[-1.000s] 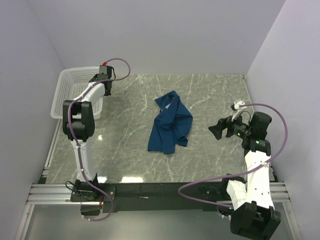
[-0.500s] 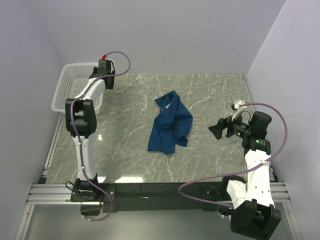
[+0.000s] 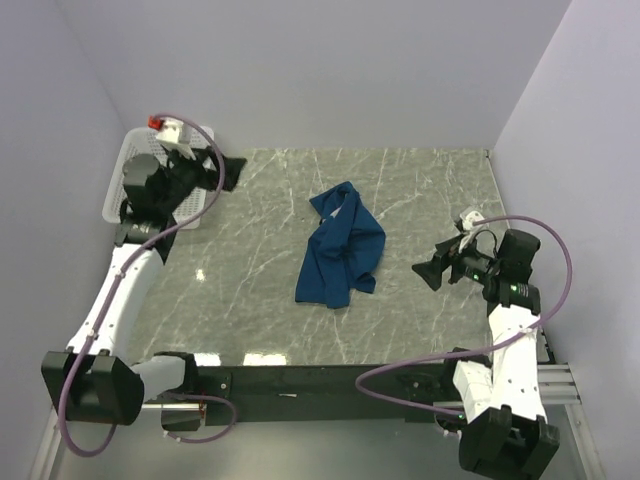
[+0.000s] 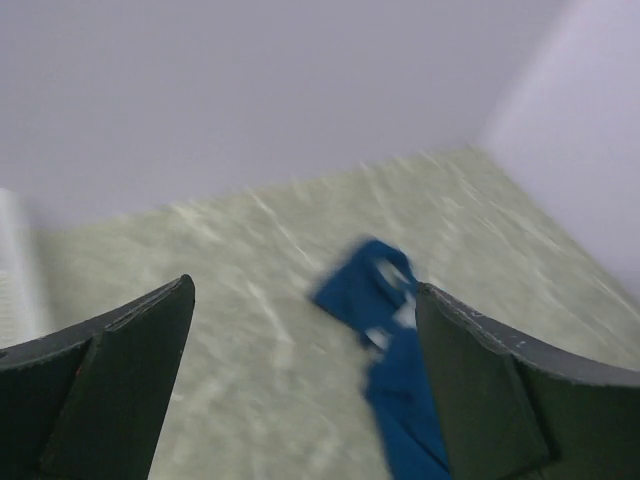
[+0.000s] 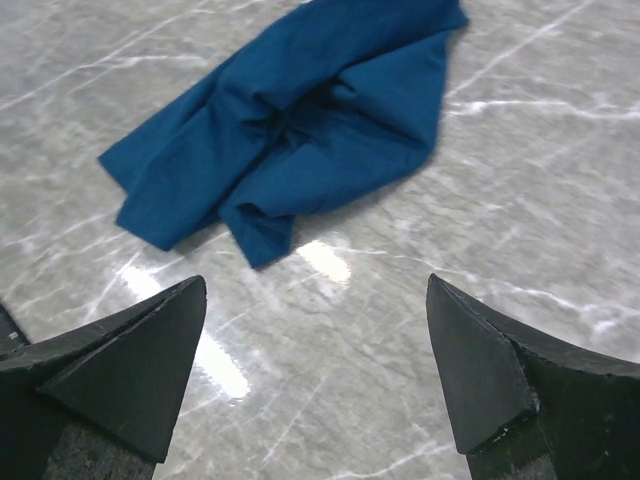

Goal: Fold and stack the t-shirts
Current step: Flatten the tshirt out

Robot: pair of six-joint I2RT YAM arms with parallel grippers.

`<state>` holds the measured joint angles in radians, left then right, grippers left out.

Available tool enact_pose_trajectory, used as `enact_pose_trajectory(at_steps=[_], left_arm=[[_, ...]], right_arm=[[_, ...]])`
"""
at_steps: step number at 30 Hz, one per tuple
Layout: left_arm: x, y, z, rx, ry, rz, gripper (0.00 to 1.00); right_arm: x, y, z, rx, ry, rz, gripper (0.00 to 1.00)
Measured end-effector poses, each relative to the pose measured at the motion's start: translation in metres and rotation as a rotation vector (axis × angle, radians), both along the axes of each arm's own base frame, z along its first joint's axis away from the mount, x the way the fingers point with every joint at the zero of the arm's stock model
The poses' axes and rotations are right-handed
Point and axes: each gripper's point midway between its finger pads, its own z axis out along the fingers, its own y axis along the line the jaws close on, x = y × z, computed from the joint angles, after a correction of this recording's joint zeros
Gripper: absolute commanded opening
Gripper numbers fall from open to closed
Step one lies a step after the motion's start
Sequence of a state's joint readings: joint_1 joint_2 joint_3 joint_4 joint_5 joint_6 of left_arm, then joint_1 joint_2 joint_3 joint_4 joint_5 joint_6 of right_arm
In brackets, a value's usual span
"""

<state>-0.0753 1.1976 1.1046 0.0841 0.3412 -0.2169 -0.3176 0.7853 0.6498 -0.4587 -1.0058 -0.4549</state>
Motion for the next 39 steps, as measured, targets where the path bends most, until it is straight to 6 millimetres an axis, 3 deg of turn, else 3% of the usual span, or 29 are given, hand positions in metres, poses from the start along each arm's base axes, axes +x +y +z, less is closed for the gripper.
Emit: enact_pose_trajectory(at_steps=[2, 4, 7, 9, 10, 13, 19, 24, 28, 31, 33, 37, 39], left_arm=[[-0.016, -0.023, -0.018, -0.065, 0.048, -0.132, 0.95], [-0.027, -0.037, -0.065, -0.113, 0.196, -0.207, 0.95], [-0.056, -0.042, -0.160, -0.151, 0.504, -0.222, 0.95], [-0.083, -0.039, -0.193, -0.147, 0.624, -0.207, 0.96], [-0.095, -0.036, -0.200, -0.138, 0.648, -0.195, 0.96], [-0.116, -0.023, -0.183, -0.090, 0.555, -0.135, 0.98], [-0.126, 0.010, -0.103, -0.036, 0.180, 0.036, 0.99], [-0.122, 0.024, -0.103, -0.023, 0.157, 0.119, 0.99], [-0.116, 0.027, -0.116, -0.005, 0.201, 0.136, 1.00], [-0.113, 0.027, -0.125, 0.004, 0.232, 0.137, 0.99], [-0.113, 0.026, -0.127, 0.007, 0.243, 0.136, 0.99], [-0.114, 0.026, -0.128, 0.008, 0.244, 0.135, 0.99], [-0.114, 0.026, -0.128, 0.008, 0.244, 0.131, 0.99]], right_arm=[[-0.003, 0.006, -0.004, 0.011, 0.024, 0.035, 0.91], [-0.007, 0.020, -0.012, 0.009, 0.074, 0.098, 0.88], [-0.017, 0.065, -0.024, -0.055, 0.170, 0.286, 0.84], [-0.026, 0.096, -0.031, -0.110, 0.210, 0.403, 0.84], [-0.031, 0.109, -0.035, -0.140, 0.232, 0.447, 0.84], [-0.036, 0.134, -0.047, -0.236, 0.272, 0.495, 0.84], [-0.050, 0.193, -0.087, -0.389, 0.358, 0.520, 0.84], [-0.032, 0.218, -0.109, -0.454, 0.411, 0.387, 0.79], [-0.015, 0.221, -0.122, -0.491, 0.420, 0.274, 0.75], [-0.009, 0.217, -0.130, -0.514, 0.428, 0.223, 0.64], [-0.006, 0.214, -0.136, -0.533, 0.436, 0.200, 0.50], [-0.004, 0.210, -0.140, -0.550, 0.436, 0.181, 0.08], [-0.002, 0.208, -0.139, -0.555, 0.431, 0.174, 0.00]])
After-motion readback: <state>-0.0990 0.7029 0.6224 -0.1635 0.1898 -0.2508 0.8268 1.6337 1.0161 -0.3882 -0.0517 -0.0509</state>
